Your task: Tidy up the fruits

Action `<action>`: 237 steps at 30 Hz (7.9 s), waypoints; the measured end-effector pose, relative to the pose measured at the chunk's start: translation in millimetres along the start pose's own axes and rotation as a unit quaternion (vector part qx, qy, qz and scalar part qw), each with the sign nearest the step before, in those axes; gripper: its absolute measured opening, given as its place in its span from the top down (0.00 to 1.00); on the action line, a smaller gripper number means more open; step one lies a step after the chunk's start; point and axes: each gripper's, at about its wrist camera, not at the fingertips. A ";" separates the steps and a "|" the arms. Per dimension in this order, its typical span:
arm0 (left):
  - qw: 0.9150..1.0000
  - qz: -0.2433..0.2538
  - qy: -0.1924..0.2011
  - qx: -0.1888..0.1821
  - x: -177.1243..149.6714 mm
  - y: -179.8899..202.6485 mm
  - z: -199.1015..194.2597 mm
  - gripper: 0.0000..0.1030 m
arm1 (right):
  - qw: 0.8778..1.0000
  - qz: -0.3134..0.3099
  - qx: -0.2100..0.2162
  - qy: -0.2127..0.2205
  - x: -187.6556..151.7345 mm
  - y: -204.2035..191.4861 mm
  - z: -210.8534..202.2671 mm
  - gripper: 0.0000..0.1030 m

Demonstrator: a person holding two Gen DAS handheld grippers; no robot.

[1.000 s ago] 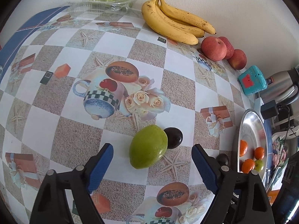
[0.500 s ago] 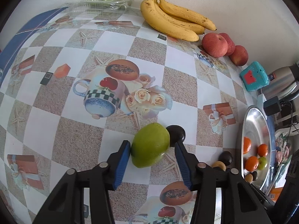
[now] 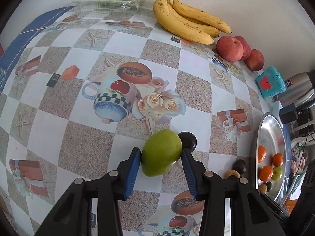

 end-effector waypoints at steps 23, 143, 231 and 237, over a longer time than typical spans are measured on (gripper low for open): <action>0.999 -0.028 0.022 -0.002 1.2 -1.2 -23.8 0.56 | 1.000 0.018 0.022 0.000 2.6 14.4 -9.3 0.77; 0.983 0.178 0.031 -0.030 -55.1 185.1 10.3 0.48 | 0.986 0.118 -0.031 0.117 30.2 157.2 -64.5 0.74; 0.996 0.014 0.049 0.077 -12.7 71.6 -18.9 0.07 | 0.993 0.022 -0.086 0.076 11.5 93.7 -61.7 0.30; 0.995 0.007 0.045 0.090 -12.9 64.8 -17.0 0.00 | 0.993 0.005 -0.091 0.079 10.6 85.3 -58.0 0.28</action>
Point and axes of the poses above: each gripper's, at about its wrist camera, not at the fingertips, and z roughly the way its jaws point, y to its right, x to its top, and after that the axes turned 12 degrees about -x, right-handed
